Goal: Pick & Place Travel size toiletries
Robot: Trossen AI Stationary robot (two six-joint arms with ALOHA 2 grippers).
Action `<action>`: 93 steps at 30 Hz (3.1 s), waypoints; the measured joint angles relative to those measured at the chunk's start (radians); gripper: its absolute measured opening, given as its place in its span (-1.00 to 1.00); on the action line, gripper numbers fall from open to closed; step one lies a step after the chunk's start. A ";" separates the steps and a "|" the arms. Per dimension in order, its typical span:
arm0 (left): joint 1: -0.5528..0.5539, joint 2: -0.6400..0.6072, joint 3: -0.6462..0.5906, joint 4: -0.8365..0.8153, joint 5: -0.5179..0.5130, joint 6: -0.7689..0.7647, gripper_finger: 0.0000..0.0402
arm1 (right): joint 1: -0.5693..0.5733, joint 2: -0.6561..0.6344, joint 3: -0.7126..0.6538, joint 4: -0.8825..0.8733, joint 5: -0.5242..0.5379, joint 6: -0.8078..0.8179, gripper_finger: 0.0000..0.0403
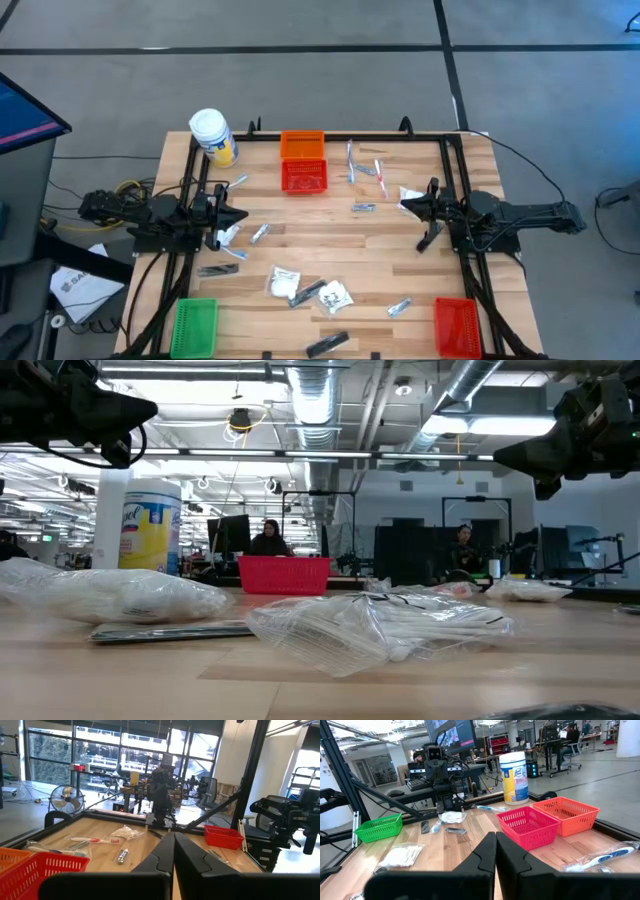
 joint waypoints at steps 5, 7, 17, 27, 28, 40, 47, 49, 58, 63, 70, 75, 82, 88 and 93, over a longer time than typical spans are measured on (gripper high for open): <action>0.000 0.000 0.000 0.000 0.000 0.000 -0.99 | 0.000 0.000 0.000 0.000 0.000 0.000 -1.00; 0.000 0.000 0.000 0.000 0.000 0.000 -0.99 | 0.000 0.000 0.000 0.000 0.000 0.000 -1.00; 0.000 0.000 0.000 0.000 0.000 0.000 -0.99 | 0.000 0.000 0.000 0.000 0.000 0.000 -1.00; 0.000 0.000 0.000 0.000 0.000 0.000 -0.99 | 0.000 0.000 0.000 0.000 0.000 0.000 -1.00; 0.000 0.000 0.000 0.000 0.000 0.000 -0.99 | 0.000 0.000 0.000 0.000 0.000 0.000 -1.00; 0.000 0.000 0.000 0.000 0.000 0.000 -0.99 | 0.000 0.000 0.000 0.000 0.000 0.000 -1.00; 0.000 0.000 0.000 0.000 0.000 0.000 -0.99 | 0.000 0.000 0.000 0.000 0.000 0.000 -1.00; 0.000 0.000 0.000 0.000 0.000 0.000 -0.99 | 0.000 0.000 0.000 0.000 0.000 0.000 -1.00; 0.006 0.002 0.000 0.295 -0.031 0.111 -0.99 | 0.000 0.000 0.000 0.000 0.000 0.000 -1.00; 0.006 0.005 0.001 0.737 -0.031 0.159 -0.99 | 0.000 0.000 0.000 0.000 0.000 0.000 -1.00; 0.006 0.005 0.002 1.027 -0.032 -0.061 -0.99 | 0.000 0.000 0.000 0.000 0.000 0.000 -1.00; 0.006 0.036 0.001 0.993 0.021 -0.186 -0.99 | 0.001 0.000 0.010 -0.023 -0.001 0.011 -1.00; 0.006 0.088 0.001 1.001 -0.034 -0.180 -0.99 | 0.000 0.000 0.028 0.013 0.000 0.016 -1.00; 0.006 0.113 0.001 1.007 -0.010 -0.259 -0.99 | 0.000 0.000 0.032 0.123 0.000 0.068 -1.00; 0.006 0.141 0.001 1.004 0.012 -0.271 -0.99 | -0.002 0.000 0.031 0.154 0.009 0.022 -1.00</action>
